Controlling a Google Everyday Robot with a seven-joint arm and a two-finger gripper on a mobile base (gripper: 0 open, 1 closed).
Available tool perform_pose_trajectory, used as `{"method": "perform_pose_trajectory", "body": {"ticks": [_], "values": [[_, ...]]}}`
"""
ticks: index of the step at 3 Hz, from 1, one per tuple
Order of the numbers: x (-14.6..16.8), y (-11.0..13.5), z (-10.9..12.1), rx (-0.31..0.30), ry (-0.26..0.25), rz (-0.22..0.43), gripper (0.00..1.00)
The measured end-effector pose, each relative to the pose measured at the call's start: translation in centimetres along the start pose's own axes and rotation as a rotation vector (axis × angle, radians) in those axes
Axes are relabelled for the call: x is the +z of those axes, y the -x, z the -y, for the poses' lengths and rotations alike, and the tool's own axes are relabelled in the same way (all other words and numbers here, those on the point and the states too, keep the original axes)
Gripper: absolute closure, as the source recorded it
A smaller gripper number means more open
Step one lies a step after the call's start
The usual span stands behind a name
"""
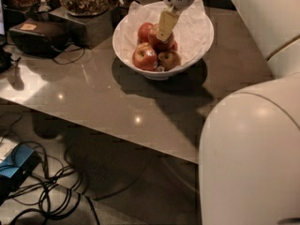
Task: Pick apple from white bowl
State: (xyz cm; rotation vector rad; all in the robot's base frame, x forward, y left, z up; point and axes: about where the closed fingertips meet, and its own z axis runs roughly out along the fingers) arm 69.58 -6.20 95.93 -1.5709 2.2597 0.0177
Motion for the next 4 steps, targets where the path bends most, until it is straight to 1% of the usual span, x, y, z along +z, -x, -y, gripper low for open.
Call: {"method": "perform_pose_trajectory", "body": {"ticks": [1,2,4], "values": [[0.18,-0.18,0.04,0.002,0.007,-0.001,0.8],[0.11,-0.2,0.02,0.001,0.015,-0.001,0.62],[0.18,-0.38,-0.07,-0.007,0.034,-0.001,0.15]]}}
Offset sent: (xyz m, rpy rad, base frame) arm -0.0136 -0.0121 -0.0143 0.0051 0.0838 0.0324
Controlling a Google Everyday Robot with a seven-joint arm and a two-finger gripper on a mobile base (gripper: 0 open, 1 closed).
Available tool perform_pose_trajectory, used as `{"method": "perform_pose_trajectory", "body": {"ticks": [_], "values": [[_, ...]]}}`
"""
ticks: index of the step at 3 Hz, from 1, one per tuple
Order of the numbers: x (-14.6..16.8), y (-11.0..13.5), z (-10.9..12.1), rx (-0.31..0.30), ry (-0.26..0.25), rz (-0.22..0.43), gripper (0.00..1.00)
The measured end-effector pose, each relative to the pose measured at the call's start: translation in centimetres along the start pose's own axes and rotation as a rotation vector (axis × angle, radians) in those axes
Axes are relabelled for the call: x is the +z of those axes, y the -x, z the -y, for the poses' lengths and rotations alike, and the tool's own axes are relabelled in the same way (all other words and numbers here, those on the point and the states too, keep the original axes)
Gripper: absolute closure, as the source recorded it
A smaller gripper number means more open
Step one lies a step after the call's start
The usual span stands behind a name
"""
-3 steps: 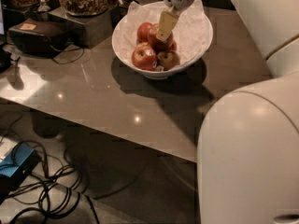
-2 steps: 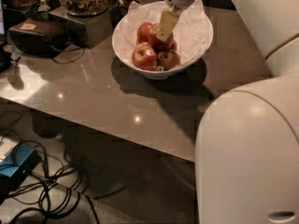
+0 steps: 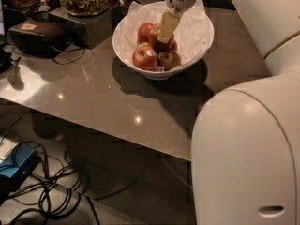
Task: Pick apple from white bowl
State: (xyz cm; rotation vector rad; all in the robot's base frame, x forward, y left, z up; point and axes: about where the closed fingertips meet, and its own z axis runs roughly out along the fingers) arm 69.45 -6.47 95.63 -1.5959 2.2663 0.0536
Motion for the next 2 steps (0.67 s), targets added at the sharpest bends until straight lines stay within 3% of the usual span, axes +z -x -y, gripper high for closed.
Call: {"method": "perform_pose_trajectory", "body": {"ticks": [1,2], "values": [[0.64,-0.25,-0.34,-0.012,0.024,0.001,0.0],[0.85,-0.2,-0.48,-0.016,0.03,0.0,0.0]]}}
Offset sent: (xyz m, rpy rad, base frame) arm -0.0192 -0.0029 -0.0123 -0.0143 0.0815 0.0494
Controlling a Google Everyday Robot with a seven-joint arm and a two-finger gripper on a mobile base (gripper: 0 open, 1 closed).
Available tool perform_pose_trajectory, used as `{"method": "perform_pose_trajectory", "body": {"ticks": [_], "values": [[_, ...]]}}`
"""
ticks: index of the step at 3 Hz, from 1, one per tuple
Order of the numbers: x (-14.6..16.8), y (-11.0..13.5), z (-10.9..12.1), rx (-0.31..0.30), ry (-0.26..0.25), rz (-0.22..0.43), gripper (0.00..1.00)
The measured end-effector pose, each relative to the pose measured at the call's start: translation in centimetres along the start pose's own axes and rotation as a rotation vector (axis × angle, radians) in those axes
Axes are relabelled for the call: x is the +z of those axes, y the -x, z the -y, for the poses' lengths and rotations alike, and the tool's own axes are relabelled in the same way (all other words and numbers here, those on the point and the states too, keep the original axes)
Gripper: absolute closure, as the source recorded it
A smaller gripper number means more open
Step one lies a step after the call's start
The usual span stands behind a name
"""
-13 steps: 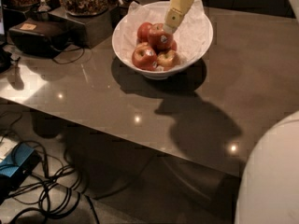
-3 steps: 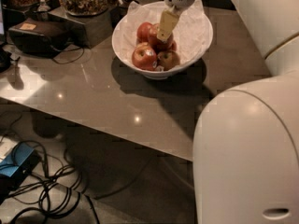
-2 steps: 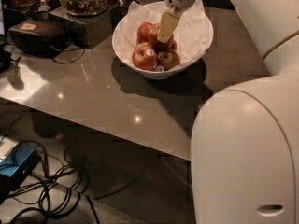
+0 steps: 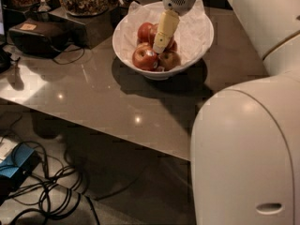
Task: Pick apple from white bowl
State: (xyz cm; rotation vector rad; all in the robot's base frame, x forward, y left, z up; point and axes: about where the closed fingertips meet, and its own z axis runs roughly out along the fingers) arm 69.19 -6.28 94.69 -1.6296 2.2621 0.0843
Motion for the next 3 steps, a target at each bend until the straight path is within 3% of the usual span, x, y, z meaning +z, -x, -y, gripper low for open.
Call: {"method": "perform_pose_trajectory", "body": {"ticks": [1,2,3], "values": [[0.37,-0.07,-0.04,-0.003,0.01,-0.002,0.0],[0.68,-0.15,0.08,0.007,0.014,-0.007,0.09],[0.81,-0.2,0.14,0.014,0.015,-0.01,0.1]]}}
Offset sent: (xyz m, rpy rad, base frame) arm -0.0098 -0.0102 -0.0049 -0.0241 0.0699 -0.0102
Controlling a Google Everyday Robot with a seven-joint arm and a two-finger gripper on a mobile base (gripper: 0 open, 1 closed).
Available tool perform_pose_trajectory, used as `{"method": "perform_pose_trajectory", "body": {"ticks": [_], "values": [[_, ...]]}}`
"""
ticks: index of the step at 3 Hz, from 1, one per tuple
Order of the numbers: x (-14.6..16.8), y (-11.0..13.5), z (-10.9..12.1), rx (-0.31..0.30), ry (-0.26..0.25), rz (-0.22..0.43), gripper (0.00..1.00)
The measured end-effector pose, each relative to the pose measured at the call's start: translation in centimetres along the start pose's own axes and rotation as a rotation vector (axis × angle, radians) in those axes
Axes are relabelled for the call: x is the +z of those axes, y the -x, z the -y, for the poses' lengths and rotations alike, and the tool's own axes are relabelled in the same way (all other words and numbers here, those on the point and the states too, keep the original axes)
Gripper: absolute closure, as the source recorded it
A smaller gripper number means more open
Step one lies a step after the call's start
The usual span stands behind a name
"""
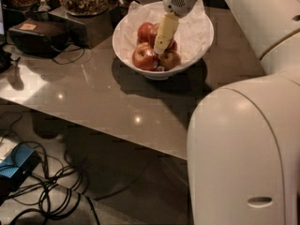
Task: Pick apple from white bowl
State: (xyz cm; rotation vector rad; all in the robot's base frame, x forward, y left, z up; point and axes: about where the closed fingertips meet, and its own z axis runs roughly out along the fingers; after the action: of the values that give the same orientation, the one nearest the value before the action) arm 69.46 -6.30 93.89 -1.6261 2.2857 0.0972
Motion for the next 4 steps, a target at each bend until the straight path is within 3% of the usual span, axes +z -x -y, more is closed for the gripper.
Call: {"method": "perform_pose_trajectory", "body": {"ticks": [2,4], "values": [[-0.11,0.46,0.41,0.001,-0.012,0.002,0.3],[-0.2,0.99,0.8,-0.007,-0.024,-0.001,0.25]]}}
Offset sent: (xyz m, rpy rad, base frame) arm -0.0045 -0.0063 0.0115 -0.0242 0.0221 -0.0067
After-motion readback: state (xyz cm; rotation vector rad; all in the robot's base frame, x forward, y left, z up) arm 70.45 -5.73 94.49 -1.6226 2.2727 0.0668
